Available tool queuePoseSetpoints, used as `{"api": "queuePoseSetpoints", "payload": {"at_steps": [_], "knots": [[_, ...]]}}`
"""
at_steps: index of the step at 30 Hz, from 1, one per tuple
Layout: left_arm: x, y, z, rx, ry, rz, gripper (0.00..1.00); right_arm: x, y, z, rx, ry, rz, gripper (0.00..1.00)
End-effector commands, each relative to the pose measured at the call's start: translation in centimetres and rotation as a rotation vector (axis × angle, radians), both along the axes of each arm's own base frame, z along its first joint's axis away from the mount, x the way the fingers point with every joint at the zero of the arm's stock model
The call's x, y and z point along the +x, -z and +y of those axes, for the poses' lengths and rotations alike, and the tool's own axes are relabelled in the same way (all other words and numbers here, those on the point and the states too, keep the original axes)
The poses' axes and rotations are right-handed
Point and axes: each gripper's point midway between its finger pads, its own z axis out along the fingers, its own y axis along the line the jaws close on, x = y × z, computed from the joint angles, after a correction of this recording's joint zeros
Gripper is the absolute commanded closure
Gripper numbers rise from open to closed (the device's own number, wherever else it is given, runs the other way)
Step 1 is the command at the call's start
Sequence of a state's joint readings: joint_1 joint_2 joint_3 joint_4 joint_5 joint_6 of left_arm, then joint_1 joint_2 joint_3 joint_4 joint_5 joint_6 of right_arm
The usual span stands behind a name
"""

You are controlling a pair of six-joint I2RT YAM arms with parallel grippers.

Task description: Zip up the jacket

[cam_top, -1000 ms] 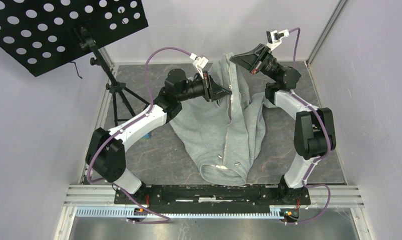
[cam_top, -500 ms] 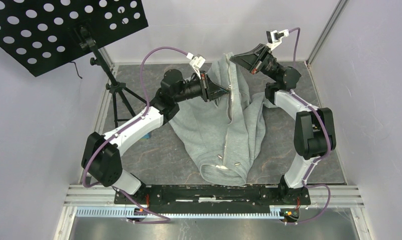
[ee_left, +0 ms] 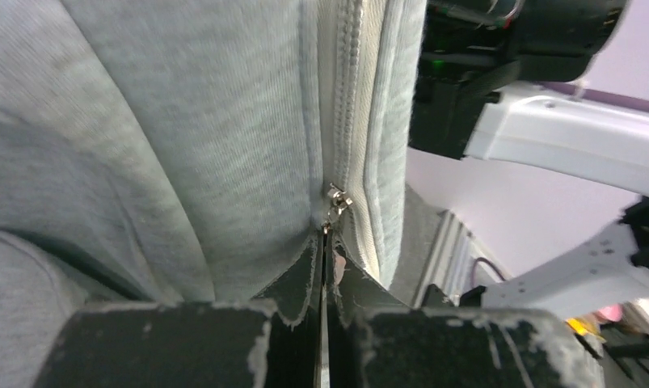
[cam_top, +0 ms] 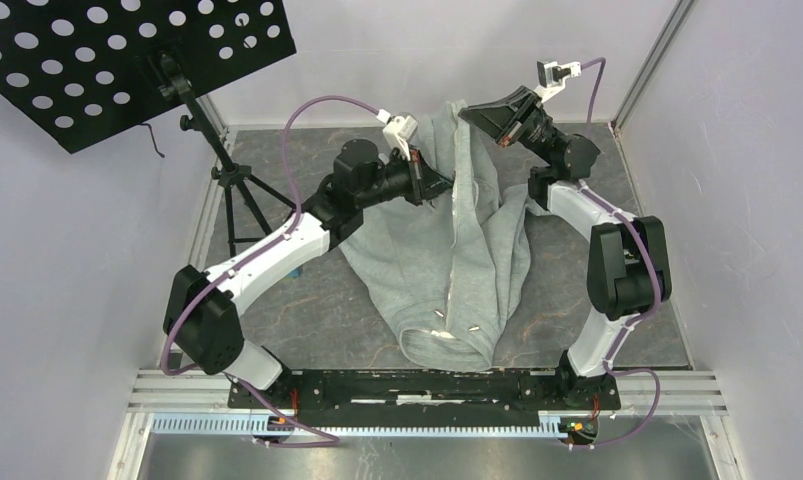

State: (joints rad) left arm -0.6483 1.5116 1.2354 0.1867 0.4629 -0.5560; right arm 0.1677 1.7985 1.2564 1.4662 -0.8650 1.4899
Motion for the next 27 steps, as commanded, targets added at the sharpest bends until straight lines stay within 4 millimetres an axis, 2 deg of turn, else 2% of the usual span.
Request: {"api": "queuePoseSetpoints", "payload": {"at_steps": [1, 4, 7, 10, 15, 19, 20, 22, 27], "knots": [[-0.6, 1.8, 0.6, 0.171, -0.125, -0.051, 0.98, 0.5, -5.2, -2.2, 0.098, 0.263, -0.228, 1.00], [-1.6, 5.4, 1.7, 0.338, -0.192, -0.040, 0.98, 3.1, -5.6, -3.1, 0.127, 0.353, -0.211, 1.00], [-2.9, 8.0, 3.2, 0.432, -0.237, -0.029, 0.98, 5.4, -5.9, -4.0, 0.142, 0.411, -0.203, 1.00], [-5.2, 10.9, 4.6, 0.515, -0.250, 0.011, 0.98, 8.1, -5.6, -4.9, 0.112, 0.483, -0.180, 1.00], [-11.0, 16.5, 5.8, 0.636, -0.191, 0.104, 0.98, 12.6, -3.0, -7.3, 0.072, 0.595, -0.117, 1.00], [-15.4, 19.6, 5.7, 0.699, -0.130, 0.144, 0.98, 15.2, 0.0, -8.1, 0.047, 0.640, -0.060, 1.00], [-16.0, 20.1, 5.6, 0.705, -0.123, 0.153, 0.98, 15.4, 0.4, -7.9, 0.037, 0.626, -0.057, 1.00], [-15.9, 20.1, 5.3, 0.709, -0.132, 0.147, 0.98, 14.6, 0.7, -7.2, 0.038, 0.576, -0.067, 1.00], [-12.1, 16.4, 3.7, 0.654, -0.221, 0.056, 0.98, 9.1, 0.1, -4.9, 0.026, 0.451, -0.138, 1.00]]}}
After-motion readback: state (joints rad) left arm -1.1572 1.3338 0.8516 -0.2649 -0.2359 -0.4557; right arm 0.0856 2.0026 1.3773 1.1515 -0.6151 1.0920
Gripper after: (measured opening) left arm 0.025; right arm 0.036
